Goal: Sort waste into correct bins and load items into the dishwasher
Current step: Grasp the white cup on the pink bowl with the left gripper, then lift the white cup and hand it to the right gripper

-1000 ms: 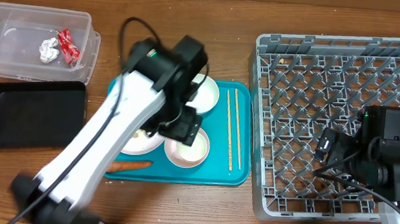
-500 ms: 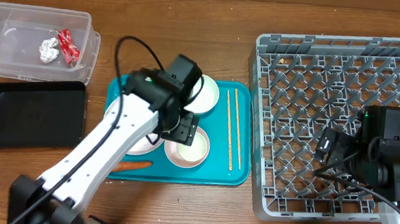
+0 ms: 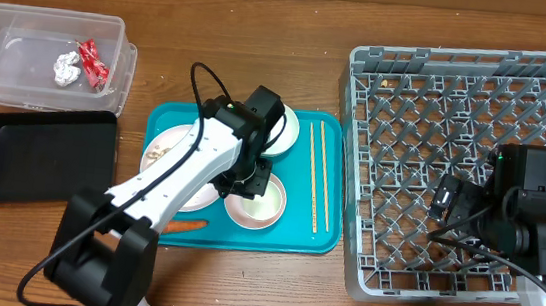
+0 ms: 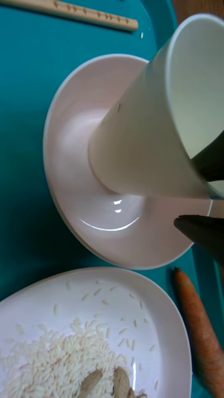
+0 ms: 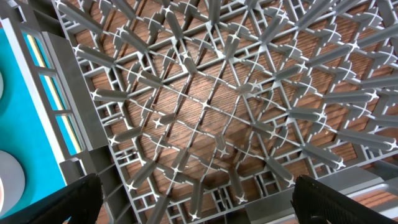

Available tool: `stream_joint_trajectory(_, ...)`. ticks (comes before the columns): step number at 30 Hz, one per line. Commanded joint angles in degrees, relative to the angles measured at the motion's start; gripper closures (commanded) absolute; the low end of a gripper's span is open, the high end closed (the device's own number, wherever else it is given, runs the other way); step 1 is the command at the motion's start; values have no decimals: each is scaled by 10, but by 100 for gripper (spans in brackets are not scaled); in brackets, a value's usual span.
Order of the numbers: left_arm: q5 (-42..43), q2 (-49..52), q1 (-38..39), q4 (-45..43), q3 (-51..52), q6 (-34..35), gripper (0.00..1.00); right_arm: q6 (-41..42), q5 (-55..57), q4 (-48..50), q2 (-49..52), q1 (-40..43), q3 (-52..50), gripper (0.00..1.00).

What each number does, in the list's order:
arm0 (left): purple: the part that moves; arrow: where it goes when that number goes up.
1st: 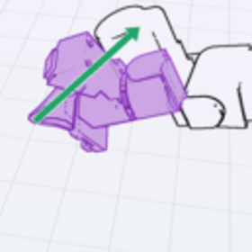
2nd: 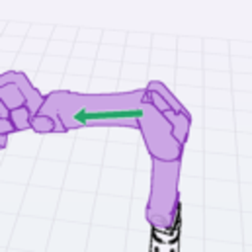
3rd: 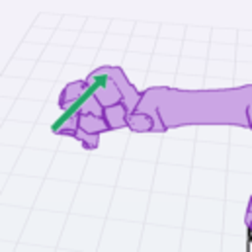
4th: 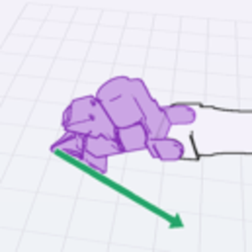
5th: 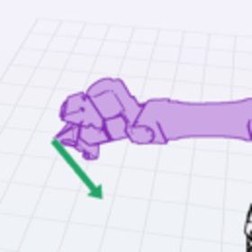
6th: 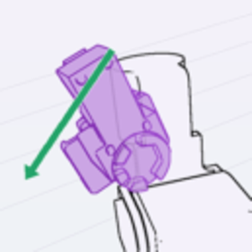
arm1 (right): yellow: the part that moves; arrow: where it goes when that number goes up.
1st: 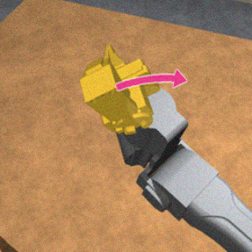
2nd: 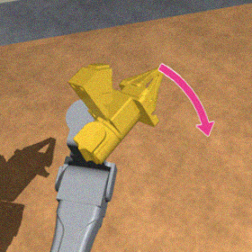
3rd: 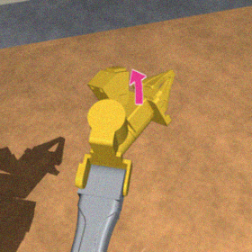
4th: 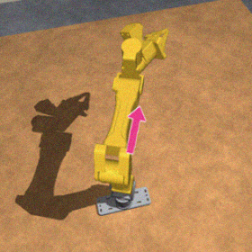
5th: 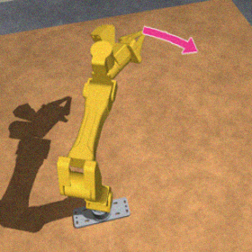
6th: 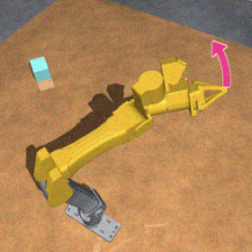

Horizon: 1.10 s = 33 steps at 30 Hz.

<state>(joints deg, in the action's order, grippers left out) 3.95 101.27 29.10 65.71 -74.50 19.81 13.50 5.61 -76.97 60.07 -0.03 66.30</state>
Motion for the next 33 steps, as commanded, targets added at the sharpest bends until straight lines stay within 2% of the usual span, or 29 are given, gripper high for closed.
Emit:
stream_joint_trajectory(1, 10, 16, -3, 3, 4, 3, 94, 3, 8, 3, -3, 2, 14, 0)
stream_joint_trajectory(6, 15, 11, -11, 19, -14, 3, 96, 3, 8, 3, -3, 2, 14, 0)
stream_joint_trajectory(10, 69, 9, -48, 75, -83, -23, 96, 3, 9, 3, -3, 2, 14, 0)
stream_joint_trajectory(13, 156, 9, -100, 111, -154, -61, 96, 35, 45, 9, -3, 2, 14, 0)
stream_joint_trajectory(15, 264, 9, -139, 112, -187, -98, 96, 81, 76, 26, -3, 7, 14, 0)
stream_joint_trajectory(17, 387, 9, -176, 100, -205, -113, 96, 102, 61, 57, -3, 19, 14, 0)
stream_joint_trajectory(19, 503, 9, -205, 73, -205, -113, 96, 87, -30, 103, -2, 30, 14, 0)
stream_joint_trajectory(21, 569, 13, -215, 50, -204, -113, 96, 38, -146, 146, 3, 32, 14, 0)
stream_joint_trajectory(22, 598, 15, -216, 40, -204, -113, 96, -6, -239, 174, 9, 32, 14, 0)
stream_joint_trajectory(27, 698, 16, -190, 11, -204, -113, 96, -130, -564, 229, 54, 31, 14, 0)
stream_joint_trajectory(30, 737, 16, -171, -9, -204, -113, 96, -181, -673, 228, 83, 31, 14, 0)
stream_joint_trajectory(33, 741, 16, -146, -17, -204, -112, 96, -221, -754, 229, 110, 24, 14, 0)
